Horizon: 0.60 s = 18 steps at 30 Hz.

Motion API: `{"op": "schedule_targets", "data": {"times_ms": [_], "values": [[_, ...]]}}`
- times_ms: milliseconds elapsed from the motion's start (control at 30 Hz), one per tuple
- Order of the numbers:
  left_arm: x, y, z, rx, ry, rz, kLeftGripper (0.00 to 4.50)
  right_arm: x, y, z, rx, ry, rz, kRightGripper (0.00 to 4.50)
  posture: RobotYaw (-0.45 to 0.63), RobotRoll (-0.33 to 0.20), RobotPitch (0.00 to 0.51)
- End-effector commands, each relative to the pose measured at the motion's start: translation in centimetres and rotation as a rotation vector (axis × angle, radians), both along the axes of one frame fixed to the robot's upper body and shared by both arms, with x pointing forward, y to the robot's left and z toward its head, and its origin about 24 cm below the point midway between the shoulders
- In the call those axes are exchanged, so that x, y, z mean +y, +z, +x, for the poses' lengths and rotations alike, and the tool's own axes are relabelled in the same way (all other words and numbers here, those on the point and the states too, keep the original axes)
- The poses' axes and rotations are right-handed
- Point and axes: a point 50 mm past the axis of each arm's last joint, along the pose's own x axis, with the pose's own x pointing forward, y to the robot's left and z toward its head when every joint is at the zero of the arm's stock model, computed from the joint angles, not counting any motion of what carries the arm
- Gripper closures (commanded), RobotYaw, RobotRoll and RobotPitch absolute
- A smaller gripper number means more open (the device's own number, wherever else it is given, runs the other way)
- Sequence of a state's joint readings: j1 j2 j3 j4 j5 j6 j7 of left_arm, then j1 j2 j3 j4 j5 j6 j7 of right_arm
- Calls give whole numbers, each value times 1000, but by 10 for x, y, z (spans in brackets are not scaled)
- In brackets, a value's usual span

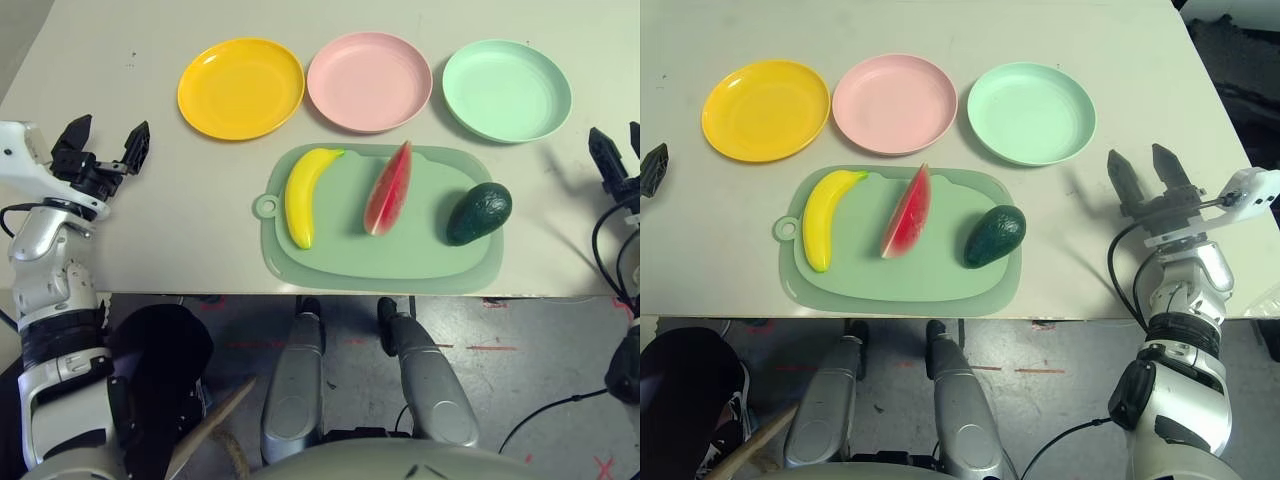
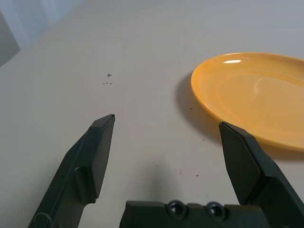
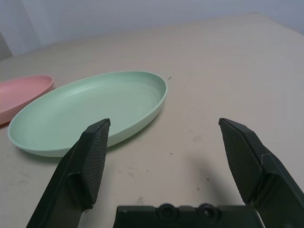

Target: Place the fruits into color-matched plates.

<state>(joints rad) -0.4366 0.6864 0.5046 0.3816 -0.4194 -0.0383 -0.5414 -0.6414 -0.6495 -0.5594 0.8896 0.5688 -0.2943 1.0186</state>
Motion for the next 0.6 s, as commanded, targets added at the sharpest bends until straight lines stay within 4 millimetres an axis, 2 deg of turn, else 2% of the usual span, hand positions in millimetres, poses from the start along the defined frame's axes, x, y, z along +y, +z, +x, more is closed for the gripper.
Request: {"op": "schedule_targets", "data": {"times_ms": [33, 467, 500, 600], "values": [[6, -5, -3, 18, 27, 6, 30, 0, -7, -1, 19, -4, 0, 0, 52, 0, 397], [6, 1, -1, 19, 11, 19, 30, -1, -6, -2, 10, -3, 4, 0, 47, 0, 400], [5, 0, -1, 26, -11, 22, 30, -2, -6, -3, 10, 0, 1, 0, 46, 0, 399], [-6, 4, -4, 49, -268, 37, 30, -4, -3, -8, 11, 19, -20, 0, 46, 0, 400]]}}
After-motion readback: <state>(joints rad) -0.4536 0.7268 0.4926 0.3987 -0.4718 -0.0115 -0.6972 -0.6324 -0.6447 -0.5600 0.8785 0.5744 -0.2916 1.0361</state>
